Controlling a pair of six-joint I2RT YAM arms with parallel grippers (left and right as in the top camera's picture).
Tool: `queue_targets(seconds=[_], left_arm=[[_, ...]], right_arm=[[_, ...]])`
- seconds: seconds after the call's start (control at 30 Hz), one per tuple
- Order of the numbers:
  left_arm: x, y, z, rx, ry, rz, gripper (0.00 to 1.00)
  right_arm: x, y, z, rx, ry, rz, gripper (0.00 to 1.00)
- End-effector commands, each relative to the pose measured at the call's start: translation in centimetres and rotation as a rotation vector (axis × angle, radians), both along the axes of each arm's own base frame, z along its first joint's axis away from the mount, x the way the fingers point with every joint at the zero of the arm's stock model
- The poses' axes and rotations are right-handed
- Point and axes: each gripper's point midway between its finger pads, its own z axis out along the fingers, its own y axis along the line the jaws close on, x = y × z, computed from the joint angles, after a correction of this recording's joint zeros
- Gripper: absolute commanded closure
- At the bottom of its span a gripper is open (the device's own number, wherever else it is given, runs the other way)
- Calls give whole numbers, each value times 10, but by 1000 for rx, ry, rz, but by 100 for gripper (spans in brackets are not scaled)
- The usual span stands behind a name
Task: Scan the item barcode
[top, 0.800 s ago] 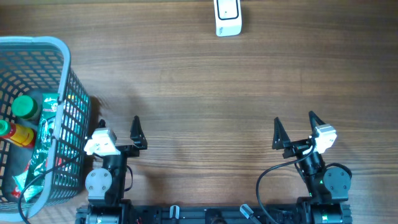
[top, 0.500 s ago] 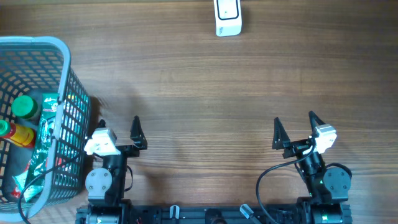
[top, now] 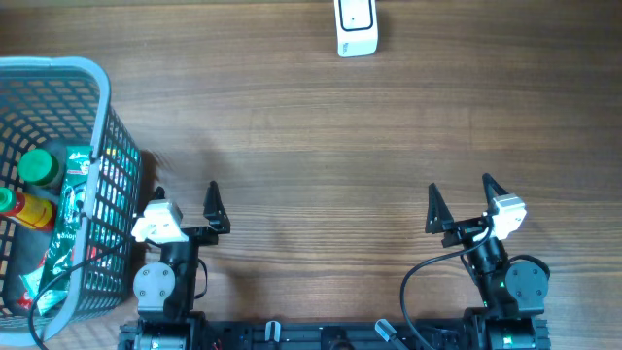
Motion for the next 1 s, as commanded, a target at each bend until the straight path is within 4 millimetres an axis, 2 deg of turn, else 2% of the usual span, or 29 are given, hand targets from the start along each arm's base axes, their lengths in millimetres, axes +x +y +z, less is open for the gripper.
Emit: queue_targets(seconds=[0.0,0.97], left_arm=[[0,3,-2,20,7,13,0],[0,6,-1,24,5,32,0]], right_arm=[[0,-2,2,-10,-13,-11,0],[0,-2,2,-10,-13,-11,0]])
